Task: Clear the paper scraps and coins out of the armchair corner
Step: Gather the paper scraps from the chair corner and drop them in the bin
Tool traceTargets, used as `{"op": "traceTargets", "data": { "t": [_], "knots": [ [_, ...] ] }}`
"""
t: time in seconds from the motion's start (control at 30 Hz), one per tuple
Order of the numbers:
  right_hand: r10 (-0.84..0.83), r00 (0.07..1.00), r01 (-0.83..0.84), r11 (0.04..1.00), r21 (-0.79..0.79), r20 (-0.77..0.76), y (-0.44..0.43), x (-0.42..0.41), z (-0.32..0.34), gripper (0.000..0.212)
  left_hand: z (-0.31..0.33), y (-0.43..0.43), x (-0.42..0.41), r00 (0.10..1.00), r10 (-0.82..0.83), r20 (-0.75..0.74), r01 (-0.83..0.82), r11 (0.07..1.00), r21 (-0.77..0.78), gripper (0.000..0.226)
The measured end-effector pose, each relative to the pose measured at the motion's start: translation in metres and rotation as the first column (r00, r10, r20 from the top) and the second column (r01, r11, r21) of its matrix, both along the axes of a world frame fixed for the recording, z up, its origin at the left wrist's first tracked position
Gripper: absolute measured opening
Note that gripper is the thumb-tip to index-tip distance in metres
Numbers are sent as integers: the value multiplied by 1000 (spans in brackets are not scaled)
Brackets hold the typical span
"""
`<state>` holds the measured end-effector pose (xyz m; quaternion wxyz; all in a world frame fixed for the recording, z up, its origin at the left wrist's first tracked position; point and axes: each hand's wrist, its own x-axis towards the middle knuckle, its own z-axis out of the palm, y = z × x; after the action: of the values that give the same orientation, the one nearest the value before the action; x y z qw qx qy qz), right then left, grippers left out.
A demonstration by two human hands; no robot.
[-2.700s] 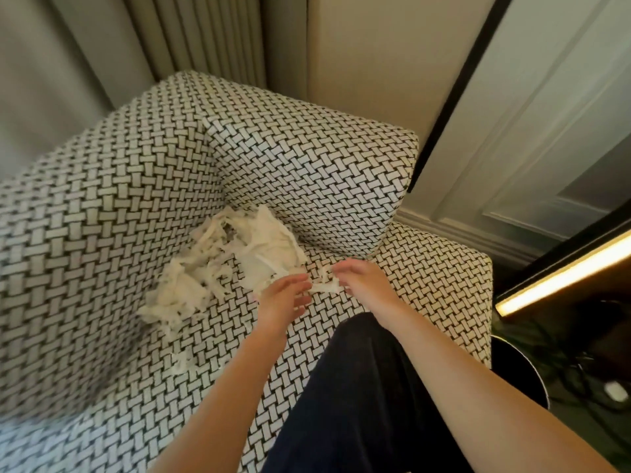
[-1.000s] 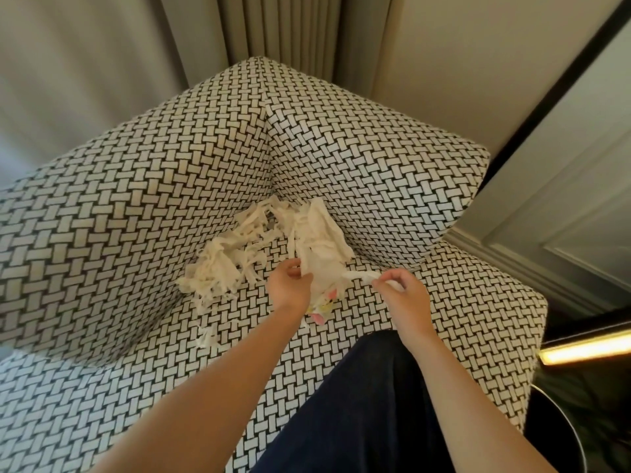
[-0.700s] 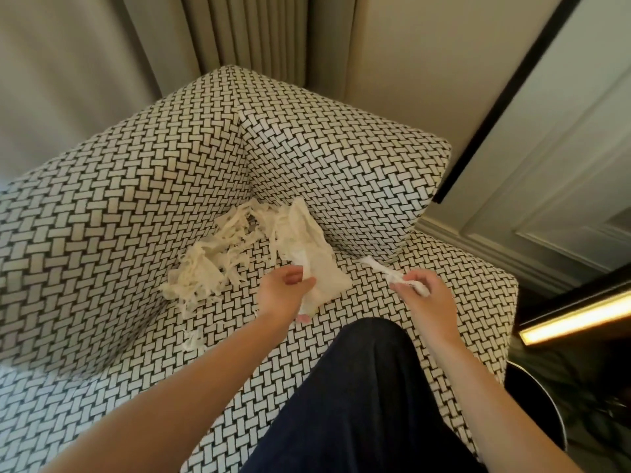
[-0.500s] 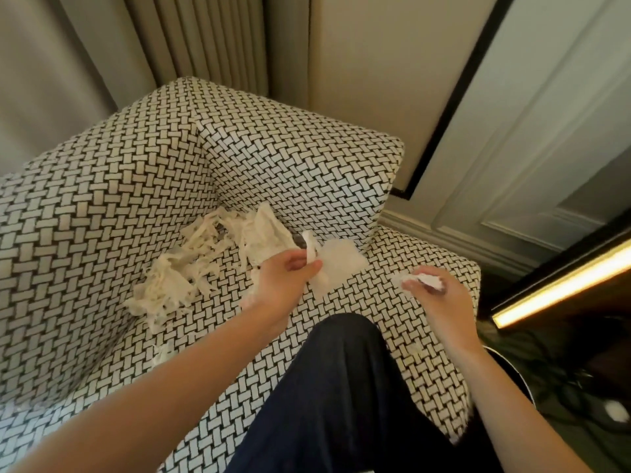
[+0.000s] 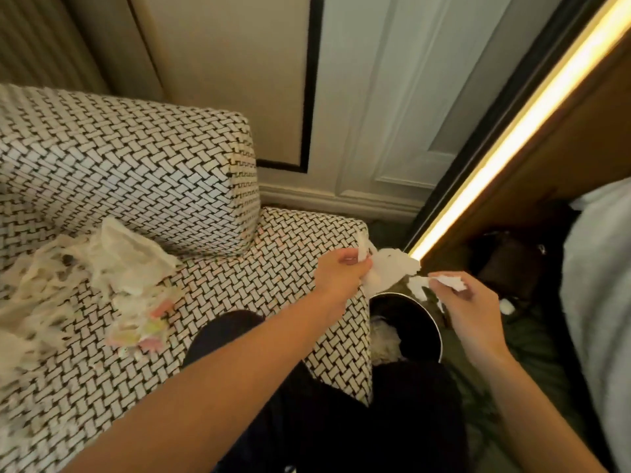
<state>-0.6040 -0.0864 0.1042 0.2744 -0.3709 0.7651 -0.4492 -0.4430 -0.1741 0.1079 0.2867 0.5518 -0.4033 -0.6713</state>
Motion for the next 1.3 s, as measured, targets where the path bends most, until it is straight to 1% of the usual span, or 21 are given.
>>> {"op": "traceTargets", "data": {
  "t": [0.1, 0.13, 0.2, 0.33, 0.4, 0.53, 0.63, 0.7, 0.77, 0.8, 0.83, 0.9, 0.97, 1.03, 1.07, 1.17, 1.23, 1.3],
  "knots": [
    [-86, 996, 86, 996, 15, 34, 9, -17, -10, 10, -20, 0, -30, 998, -31, 61, 28, 999, 41, 29],
    [-140, 989, 138, 990, 38, 48, 16, -33, -17, 13, -27, 2, -51, 995, -61, 82, 56, 997, 60, 27],
    [-183, 979, 177, 981, 78, 89, 20, -39, -27, 15, -39, 3, -60, 991, -65, 115, 57, 996, 75, 25],
    [-298, 942, 275, 949, 154, 156, 30, -60, -50, 10, -60, 13, -84, 976, -102, 193, 75, 987, 145, 16],
    [-364, 912, 327, 923, 201, 189, 33, -69, -62, 7, -71, 19, -92, 969, -132, 208, 95, 979, 181, 18],
    [-434, 858, 357, 889, 288, 276, 34, -75, -82, 5, -80, 26, -95, 952, -183, 245, 134, 970, 202, 18],
    [-474, 809, 375, 872, 315, 347, 33, -75, -90, 9, -85, 27, -96, 924, -254, 286, 209, 961, 179, 13],
    [-488, 786, 379, 865, 329, 379, 29, -74, -95, 13, -85, 27, -97, 903, -300, 308, 255, 951, 176, 15],
    [-508, 753, 380, 855, 353, 418, 23, -72, -98, 12, -86, 27, -99, 889, -327, 322, 285, 943, 172, 16],
    [-513, 724, 375, 854, 362, 460, 21, -70, -98, 7, -84, 26, -100, 883, -344, 319, 300, 937, 178, 17],
    [-510, 694, 361, 857, 368, 509, 19, -69, -99, 8, -82, 26, -101, 879, -365, 306, 319, 928, 191, 20],
    [-484, 639, 311, 873, 375, 598, 15, -67, -98, 30, -79, 26, -103, 865, -414, 284, 357, 905, 233, 32],
    [-440, 615, 247, 896, 370, 654, 13, -64, -93, 46, -72, 26, -104, 851, -433, 296, 366, 895, 255, 48],
    [-399, 593, 196, 914, 355, 699, 13, -61, -86, 62, -67, 25, -103, 852, -417, 317, 347, 903, 253, 52],
    [-381, 595, 170, 920, 353, 708, 13, -59, -81, 65, -64, 25, -101, 854, -408, 323, 338, 907, 253, 54],
    [-326, 601, 109, 938, 329, 730, 13, -55, -70, 61, -54, 24, -93, 858, -400, 322, 333, 911, 243, 52],
    [-298, 614, 85, 945, 315, 731, 12, -51, -62, 54, -48, 23, -85, 872, -400, 281, 341, 910, 237, 49],
    [-268, 639, 61, 952, 299, 721, 9, -44, -51, 49, -40, 23, -75, 878, -411, 244, 365, 907, 211, 39]
  ]
}}
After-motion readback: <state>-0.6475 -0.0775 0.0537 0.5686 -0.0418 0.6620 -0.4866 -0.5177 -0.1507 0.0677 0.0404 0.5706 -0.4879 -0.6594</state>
